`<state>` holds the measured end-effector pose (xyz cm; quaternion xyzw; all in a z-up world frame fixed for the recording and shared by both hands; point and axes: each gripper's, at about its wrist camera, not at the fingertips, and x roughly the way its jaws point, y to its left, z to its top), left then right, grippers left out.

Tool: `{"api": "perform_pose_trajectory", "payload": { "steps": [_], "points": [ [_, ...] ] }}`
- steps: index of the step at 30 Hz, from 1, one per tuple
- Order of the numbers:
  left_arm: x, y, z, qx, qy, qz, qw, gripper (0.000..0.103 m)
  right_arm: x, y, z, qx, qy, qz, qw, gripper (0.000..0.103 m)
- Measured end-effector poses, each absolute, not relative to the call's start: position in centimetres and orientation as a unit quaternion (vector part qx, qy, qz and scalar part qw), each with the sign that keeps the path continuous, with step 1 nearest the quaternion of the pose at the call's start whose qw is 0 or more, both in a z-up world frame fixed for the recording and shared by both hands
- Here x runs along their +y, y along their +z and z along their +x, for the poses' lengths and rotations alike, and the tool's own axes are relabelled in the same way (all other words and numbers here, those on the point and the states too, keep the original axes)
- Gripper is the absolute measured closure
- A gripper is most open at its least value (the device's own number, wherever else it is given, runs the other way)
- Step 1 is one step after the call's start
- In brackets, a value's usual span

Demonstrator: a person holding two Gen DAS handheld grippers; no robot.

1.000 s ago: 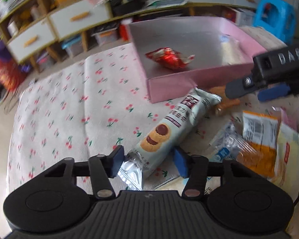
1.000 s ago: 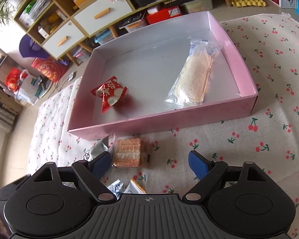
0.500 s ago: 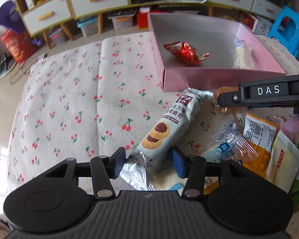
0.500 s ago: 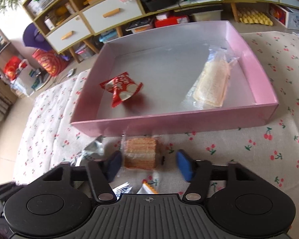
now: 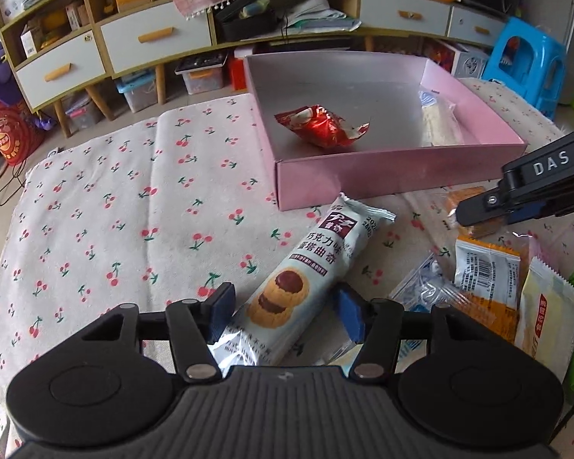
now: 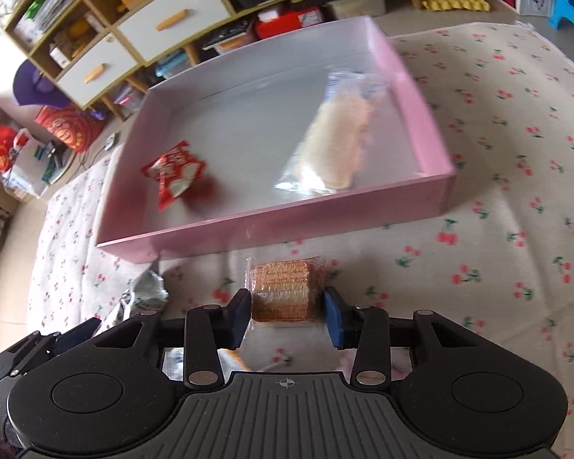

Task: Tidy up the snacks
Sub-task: 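Grasp the cookie stick packet with the left gripper while the right carries the wafer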

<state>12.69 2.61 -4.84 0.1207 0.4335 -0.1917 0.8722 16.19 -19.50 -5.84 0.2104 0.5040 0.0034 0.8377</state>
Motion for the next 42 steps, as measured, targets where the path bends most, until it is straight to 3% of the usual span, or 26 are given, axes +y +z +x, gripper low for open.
{"api": "perform_pose_trajectory", "payload": {
  "steps": [9,17,25,42],
  "points": [
    [2.1,-4.4,13.0,0.471,-0.173,0.11,0.858,0.063,-22.2,-5.8,15.4,0.513,-0.01,0.226,0.828,0.064],
    [3.6,-3.7,13.2,0.51,-0.171,0.016,0.843,0.072,-24.1,-5.6,14.8,0.522,-0.007,0.251,0.815,0.064],
    [4.7,-3.0,13.1,0.524,-0.178,-0.058,0.831,0.074,-26.0,-5.0,14.2,0.515,0.007,0.302,0.802,0.065],
    [2.9,-0.6,12.8,0.493,-0.197,-0.094,0.842,0.074,-28.3,-2.4,14.8,0.466,0.031,0.373,0.802,0.065]
  ]
}}
